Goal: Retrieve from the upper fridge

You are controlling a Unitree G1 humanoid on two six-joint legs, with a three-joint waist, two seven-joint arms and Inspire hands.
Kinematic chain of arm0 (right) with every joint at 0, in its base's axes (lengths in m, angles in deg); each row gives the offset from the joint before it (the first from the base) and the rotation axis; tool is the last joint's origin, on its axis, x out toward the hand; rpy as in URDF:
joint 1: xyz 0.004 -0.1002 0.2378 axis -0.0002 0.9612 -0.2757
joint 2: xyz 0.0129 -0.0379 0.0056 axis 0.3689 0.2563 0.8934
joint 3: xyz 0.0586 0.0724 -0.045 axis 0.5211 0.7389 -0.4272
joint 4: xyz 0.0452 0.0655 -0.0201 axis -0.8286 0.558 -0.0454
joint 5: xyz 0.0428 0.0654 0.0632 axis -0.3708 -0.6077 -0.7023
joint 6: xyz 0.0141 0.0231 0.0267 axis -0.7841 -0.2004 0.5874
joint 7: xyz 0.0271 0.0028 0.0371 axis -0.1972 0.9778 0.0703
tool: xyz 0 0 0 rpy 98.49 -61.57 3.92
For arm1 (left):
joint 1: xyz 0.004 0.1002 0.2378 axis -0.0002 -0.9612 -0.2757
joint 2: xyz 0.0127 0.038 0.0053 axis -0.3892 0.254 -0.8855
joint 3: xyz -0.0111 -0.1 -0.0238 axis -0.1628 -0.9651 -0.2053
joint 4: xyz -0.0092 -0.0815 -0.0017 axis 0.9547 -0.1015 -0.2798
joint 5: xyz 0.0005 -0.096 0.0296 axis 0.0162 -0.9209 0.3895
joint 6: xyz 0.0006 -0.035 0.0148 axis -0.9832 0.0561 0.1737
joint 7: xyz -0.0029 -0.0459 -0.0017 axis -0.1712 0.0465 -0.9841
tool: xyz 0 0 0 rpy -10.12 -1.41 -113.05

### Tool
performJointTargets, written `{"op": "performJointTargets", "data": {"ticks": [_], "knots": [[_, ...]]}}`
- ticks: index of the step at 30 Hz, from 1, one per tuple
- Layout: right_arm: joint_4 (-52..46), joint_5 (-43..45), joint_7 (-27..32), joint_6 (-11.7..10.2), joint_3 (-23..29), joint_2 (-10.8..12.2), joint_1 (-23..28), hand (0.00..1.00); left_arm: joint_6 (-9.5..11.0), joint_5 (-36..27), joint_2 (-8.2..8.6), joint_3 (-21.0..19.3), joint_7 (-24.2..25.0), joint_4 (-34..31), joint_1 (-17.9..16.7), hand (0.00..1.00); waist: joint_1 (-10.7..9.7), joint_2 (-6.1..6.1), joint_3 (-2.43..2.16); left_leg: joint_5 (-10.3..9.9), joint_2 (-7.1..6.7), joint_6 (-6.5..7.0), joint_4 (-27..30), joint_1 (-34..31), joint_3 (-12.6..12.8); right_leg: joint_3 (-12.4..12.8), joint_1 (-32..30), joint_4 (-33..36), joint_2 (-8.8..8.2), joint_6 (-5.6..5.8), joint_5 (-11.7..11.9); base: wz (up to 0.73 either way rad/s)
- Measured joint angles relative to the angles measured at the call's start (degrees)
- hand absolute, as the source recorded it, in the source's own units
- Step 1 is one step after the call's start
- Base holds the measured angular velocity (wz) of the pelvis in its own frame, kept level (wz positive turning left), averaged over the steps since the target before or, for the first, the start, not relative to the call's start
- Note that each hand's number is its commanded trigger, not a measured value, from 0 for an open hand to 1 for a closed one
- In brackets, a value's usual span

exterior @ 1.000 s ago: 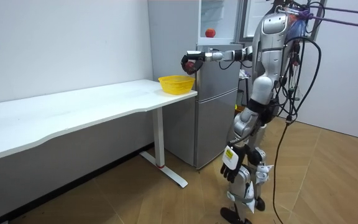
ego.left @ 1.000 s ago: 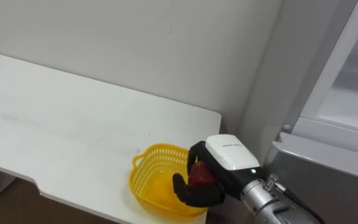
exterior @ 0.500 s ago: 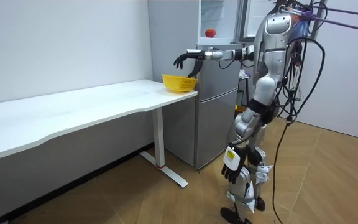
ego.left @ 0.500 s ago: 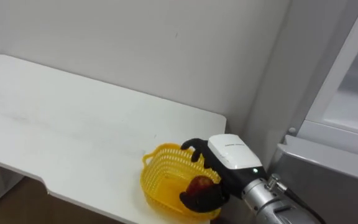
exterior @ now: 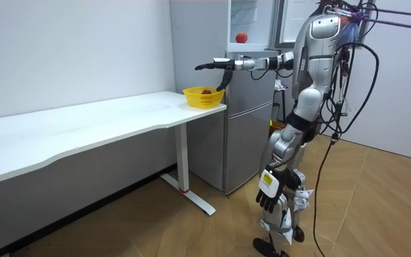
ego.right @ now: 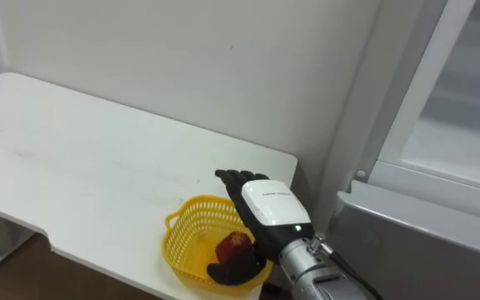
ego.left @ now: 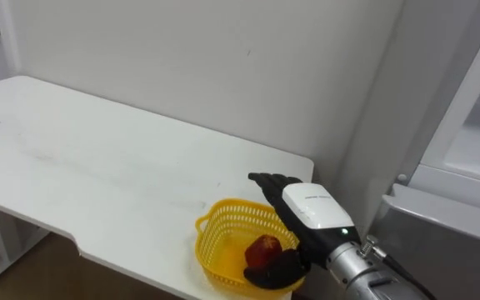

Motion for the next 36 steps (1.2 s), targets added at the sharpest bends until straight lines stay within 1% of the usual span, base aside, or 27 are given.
{"op": "performJointTargets", "data": {"ticks": [2,9,13,15,17,18,21,23,24,26,27,28,29,30,31,32,34,35,36], "knots": [[-0.03,-0.12,0.03,0.0,0.01,0.0,0.0,0.0,-0.01,-0.04,0.0,0.02,-0.02,0.02,-0.02,0.0,-0.3,-0.03,-0.02,0.05,-0.08,0.07,-0.08,-0.01,-0.02,-0.19,0.03,0.01,-0.1,0.02,-0.01,0.02],[-0.03,-1.28,0.75,0.0,0.03,0.0,-0.01,0.0,-0.09,-0.06,0.01,0.03,-0.14,0.06,-0.01,0.0,-0.43,-0.09,-0.05,0.1,-0.16,0.17,-0.19,-0.01,-0.04,-0.41,0.08,0.01,-0.22,0.04,-0.02,0.0],[-0.12,-3.4,1.57,-0.09,0.53,0.01,-0.22,0.0,-0.06,-0.07,0.03,0.03,-0.14,0.05,-0.04,0.0,-0.46,-0.03,-0.01,0.1,-0.15,0.17,-0.14,0.03,-0.02,-0.35,0.06,0.01,-0.21,0.04,-0.02,0.0],[-0.55,-4.92,1.72,-0.17,1.56,0.19,-0.24,0.0,-0.02,-0.02,0.13,-0.03,-0.13,-0.07,-0.04,0.0,-0.48,0.02,0.01,0.1,-0.16,0.17,-0.15,0.02,0.01,-0.26,0.05,0.0,-0.2,0.04,-0.02,0.0],[-1.96,-5.8,1.77,-0.13,4.13,0.87,-0.24,0.0,0.0,-0.01,0.21,-0.21,-0.12,-0.11,-0.04,0.0,-0.48,0.07,0.05,0.1,-0.15,0.17,-0.25,0.04,0.11,0.17,-0.04,-0.05,-0.14,0.04,-0.02,-0.02],[-2.7,-6.18,1.88,-0.09,4.64,0.93,-0.25,0.0,0.0,-0.04,0.21,-0.24,-0.14,-0.11,-0.09,0.0,-0.49,0.1,0.07,0.1,-0.14,0.17,-0.3,0.05,0.16,0.2,-0.06,-0.09,-0.12,0.04,-0.02,-0.04],[-6.09,-7.2,4.55,-0.24,7.03,1.7,-0.25,0.0,0.01,-0.01,0.48,-0.06,-0.97,-0.16,-0.5,0.0,-0.82,0.49,0.02,0.1,-0.13,0.17,-0.28,0.11,0.25,0.16,-0.03,-0.1,-0.11,0.04,-0.02,0.0],[-8.88,-8.08,7.04,-0.52,8.73,2.61,-0.25,0.0,0.0,-0.07,0.94,0.0,-1.48,-0.16,-0.63,0.0,-1.33,1.06,-0.06,0.1,-0.08,0.17,-0.04,0.22,0.52,0.55,0.0,-0.11,-0.09,0.05,-0.01,0.0],[-9.88,-8.08,7.37,-0.6,8.93,2.6,-0.25,0.0,0.02,-0.06,1.11,-0.03,-1.68,-0.16,-0.7,0.0,-1.54,1.28,-0.08,0.1,-0.08,0.17,0.06,0.23,0.55,0.63,0.0,-0.11,-0.09,0.06,-0.01,0.0],[-14.29,-9.17,8.84,-1.54,9.39,2.6,-0.25,0.0,0.39,-0.07,1.46,-0.04,-2.46,-0.14,-1.08,0.0,-2.47,2.36,-0.05,0.1,-0.1,0.18,0.15,0.44,0.69,0.92,0.12,-0.11,-0.07,0.12,0.03,-0.04],[-15.03,-9.55,9.38,-2.07,9.52,2.59,-0.25,0.0,0.45,-0.07,1.48,-0.03,-2.53,-0.14,-1.11,0.0,-2.79,2.66,-0.05,0.1,-0.09,0.18,0.14,0.64,0.75,0.93,0.27,-0.11,-0.07,0.12,0.03,-0.04],[-16.34,-10.08,10.15,-2.87,9.81,2.59,-0.25,0.0,0.5,-0.05,1.56,-0.05,-2.63,-0.15,-1.14,0.0,-3.63,3.31,-0.02,0.09,-0.09,0.2,0.03,0.93,0.74,0.86,0.65,-0.09,-0.1,0.12,0.03,0.0],[-17.79,-10.21,10.7,-3.3,10.17,2.58,-0.25,0.0,0.59,-0.02,1.69,-0.08,-2.64,-0.15,-1.13,0.0,-4.01,3.98,-0.12,0.03,-0.09,0.27,-0.32,1.16,0.79,0.92,0.8,-0.06,-0.11,0.13,0.02,0.0],[-18.39,-10.28,11.07,-3.52,10.4,2.58,-0.25,0.0,0.66,-0.02,1.74,-0.08,-2.65,-0.14,-1.06,0.0,-4.25,4.26,-0.21,0.02,-0.07,0.28,-0.35,1.18,0.87,0.94,0.8,-0.04,-0.11,0.14,0.02,-0.05],[-19.43,-10.77,11.79,-4.05,10.82,2.56,-0.25,0.0,0.95,-0.02,1.77,-0.07,-2.68,-0.15,-0.97,0.0,-4.89,4.43,-0.47,0.02,0.01,0.28,-0.41,1.26,1.17,0.91,0.79,0.03,-0.12,0.14,0.02,-0.05],[-19.87,-11.18,12.14,-4.23,10.84,2.56,-0.24,0.0,1.13,-0.03,1.77,-0.07,-2.71,-0.14,-1.01,0.0,-5.09,4.6,-0.52,0.03,0.06,0.27,-0.45,1.38,1.39,0.93,0.8,0.08,-0.11,0.14,0.02,-0.14],[-20.79,-12.72,12.58,-4.78,10.83,2.55,-0.06,0.0,1.43,-0.12,1.78,-0.01,-3.28,-0.05,-1.27,0.0,-5.46,5.19,-0.64,0.06,0.33,0.23,-1.03,2.49,2.59,1.8,0.89,0.6,-0.07,0.13,0.02,-0.27],[-21.36,-12.74,12.64,-4.83,10.87,2.55,0.12,0.0,1.51,-0.11,1.86,-0.02,-3.97,0.01,-1.31,0.0,-5.76,5.28,-0.66,0.07,0.43,0.23,-1.18,2.93,3.09,2.6,0.92,0.78,0.02,0.12,0.01,-0.25],[-21.66,-12.68,12.64,-4.88,10.87,2.55,0.13,0.0,1.51,-0.13,1.95,-0.05,-4.32,0.08,-1.31,0.0,-5.95,5.29,-0.67,0.07,0.44,0.23,-1.24,3.06,3.27,2.81,0.93,0.78,0.07,0.12,0.01,-0.18]]}}
